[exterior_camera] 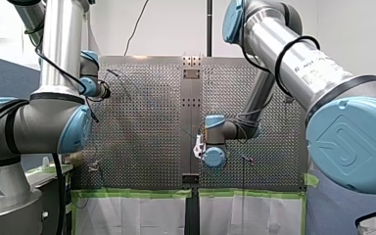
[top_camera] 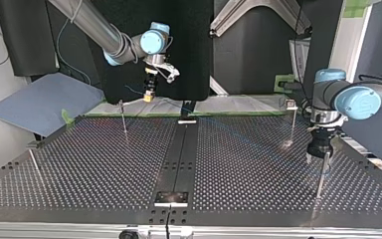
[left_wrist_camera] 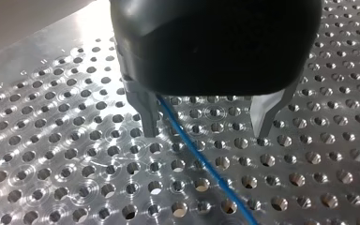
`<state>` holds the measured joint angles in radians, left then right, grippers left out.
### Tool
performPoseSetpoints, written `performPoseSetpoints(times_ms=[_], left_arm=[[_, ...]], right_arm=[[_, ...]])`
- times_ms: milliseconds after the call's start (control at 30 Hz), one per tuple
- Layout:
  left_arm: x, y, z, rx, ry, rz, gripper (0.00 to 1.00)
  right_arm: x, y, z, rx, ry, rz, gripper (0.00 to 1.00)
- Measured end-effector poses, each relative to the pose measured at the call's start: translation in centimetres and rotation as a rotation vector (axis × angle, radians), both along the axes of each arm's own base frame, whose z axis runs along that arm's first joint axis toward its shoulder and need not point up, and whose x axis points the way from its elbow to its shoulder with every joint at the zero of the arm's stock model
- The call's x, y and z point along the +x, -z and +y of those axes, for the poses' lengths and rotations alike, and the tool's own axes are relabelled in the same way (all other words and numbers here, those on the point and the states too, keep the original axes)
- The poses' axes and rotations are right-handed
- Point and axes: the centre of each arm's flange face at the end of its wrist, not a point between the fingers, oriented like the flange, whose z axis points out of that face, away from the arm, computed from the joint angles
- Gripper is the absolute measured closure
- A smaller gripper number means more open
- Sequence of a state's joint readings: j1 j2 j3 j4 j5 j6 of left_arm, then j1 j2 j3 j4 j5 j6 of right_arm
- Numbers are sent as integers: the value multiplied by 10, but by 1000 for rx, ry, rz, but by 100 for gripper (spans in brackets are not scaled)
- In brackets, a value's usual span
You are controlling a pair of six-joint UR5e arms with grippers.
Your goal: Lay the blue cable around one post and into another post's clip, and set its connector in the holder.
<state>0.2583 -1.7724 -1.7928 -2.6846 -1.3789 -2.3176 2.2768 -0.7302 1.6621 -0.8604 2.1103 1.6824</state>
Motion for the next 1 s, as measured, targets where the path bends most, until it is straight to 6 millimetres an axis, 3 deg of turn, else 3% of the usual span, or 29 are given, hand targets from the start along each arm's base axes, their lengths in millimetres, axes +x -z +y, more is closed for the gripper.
performPoseSetpoints(times_ms=[400, 1000], left_arm=[[0, 0, -5, 1, 7, 0, 0], [0, 0, -8, 2, 12, 3, 0]], right_arm=[[-74, 81, 2, 86, 112, -10, 100], [-158, 111, 3, 139, 122, -23, 100]])
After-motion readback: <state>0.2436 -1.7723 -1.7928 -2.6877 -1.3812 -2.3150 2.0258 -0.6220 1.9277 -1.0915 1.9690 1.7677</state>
